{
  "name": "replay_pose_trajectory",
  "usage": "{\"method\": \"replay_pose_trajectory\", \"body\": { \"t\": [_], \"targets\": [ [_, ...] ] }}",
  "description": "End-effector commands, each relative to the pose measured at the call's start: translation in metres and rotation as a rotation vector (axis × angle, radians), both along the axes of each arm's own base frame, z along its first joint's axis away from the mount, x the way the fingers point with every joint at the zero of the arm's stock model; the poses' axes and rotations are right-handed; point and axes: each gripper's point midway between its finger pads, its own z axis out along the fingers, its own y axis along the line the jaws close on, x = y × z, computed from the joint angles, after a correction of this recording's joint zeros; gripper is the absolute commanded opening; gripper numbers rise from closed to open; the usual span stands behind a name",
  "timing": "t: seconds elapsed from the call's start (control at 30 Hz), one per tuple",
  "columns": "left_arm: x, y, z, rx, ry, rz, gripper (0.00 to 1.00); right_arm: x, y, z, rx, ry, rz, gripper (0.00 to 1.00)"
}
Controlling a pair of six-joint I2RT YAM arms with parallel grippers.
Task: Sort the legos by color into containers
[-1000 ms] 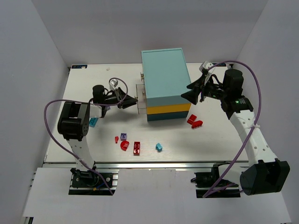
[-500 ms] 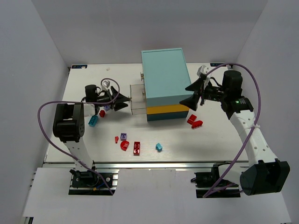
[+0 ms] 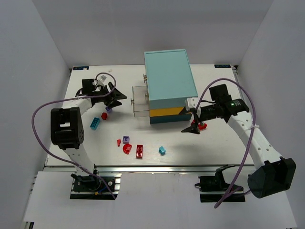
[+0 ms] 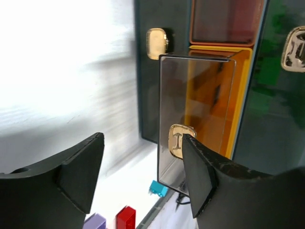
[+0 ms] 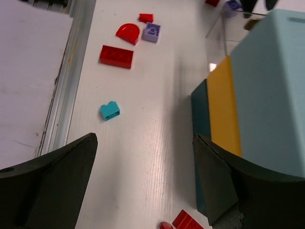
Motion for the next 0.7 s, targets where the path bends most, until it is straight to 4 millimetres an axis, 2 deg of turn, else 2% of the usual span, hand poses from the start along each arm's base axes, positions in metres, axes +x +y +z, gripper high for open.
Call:
{"method": "replay_pose_trajectory", "body": {
  "t": [0.0, 0.07, 0.13, 0.2, 0.23, 0.3, 0.33, 0.37, 0.43, 0.47, 0.5, 0.53, 0.57, 0.63, 0.67],
  "targets": [
    [-0.003, 0.014, 0.033, 0.11, -0.067, 0.023, 0.75, -0.026, 0.003, -0.026, -0.063, -0.052, 0.124, 0.86],
    [-0.004, 0.023, 0.035, 0.18, -0.065, 0.047, 0.72, -0.031, 0.006, -0.045, -0.111, -0.066, 0.147, 0.85],
    [-0.004, 0.034, 0.044, 0.255, -0.09, 0.1, 0.64, -0.043, 0.014, -0.058, -0.145, -0.083, 0.199, 0.85],
    [-0.011, 0.041, 0.051, 0.299, -0.099, 0.125, 0.58, -0.046, 0.011, -0.083, -0.21, -0.097, 0.216, 0.86],
    [-0.015, 0.045, 0.061, 0.324, -0.123, 0.144, 0.5, -0.052, 0.016, -0.091, -0.241, -0.112, 0.25, 0.87],
    [-0.024, 0.055, 0.063, 0.386, -0.115, 0.183, 0.42, -0.057, 0.022, -0.109, -0.272, -0.125, 0.285, 0.88],
    [-0.031, 0.059, 0.075, 0.406, -0.142, 0.204, 0.38, -0.059, 0.025, -0.115, -0.297, -0.137, 0.3, 0.88],
    [-0.039, 0.067, 0.069, 0.446, -0.113, 0.233, 0.37, -0.059, 0.027, -0.121, -0.31, -0.137, 0.304, 0.88],
    [-0.05, 0.074, 0.071, 0.488, -0.107, 0.265, 0.35, -0.058, 0.035, -0.133, -0.334, -0.144, 0.317, 0.88],
    [-0.061, 0.08, 0.076, 0.519, -0.101, 0.294, 0.35, -0.062, 0.041, -0.135, -0.337, -0.15, 0.334, 0.88],
    [-0.069, 0.084, 0.072, 0.536, -0.085, 0.305, 0.38, -0.06, 0.047, -0.14, -0.341, -0.145, 0.332, 0.89],
    [-0.076, 0.087, 0.071, 0.551, -0.076, 0.32, 0.51, -0.057, 0.05, -0.142, -0.349, -0.154, 0.328, 0.89],
    [-0.087, 0.089, 0.075, 0.563, -0.077, 0.334, 0.57, -0.062, 0.055, -0.147, -0.358, -0.15, 0.347, 0.89],
    [-0.102, 0.099, 0.066, 0.61, -0.04, 0.377, 0.66, -0.056, 0.063, -0.148, -0.361, -0.165, 0.332, 0.89],
    [-0.111, 0.103, 0.062, 0.628, -0.016, 0.39, 0.73, -0.059, 0.066, -0.155, -0.376, -0.152, 0.344, 0.89]
  ]
}}
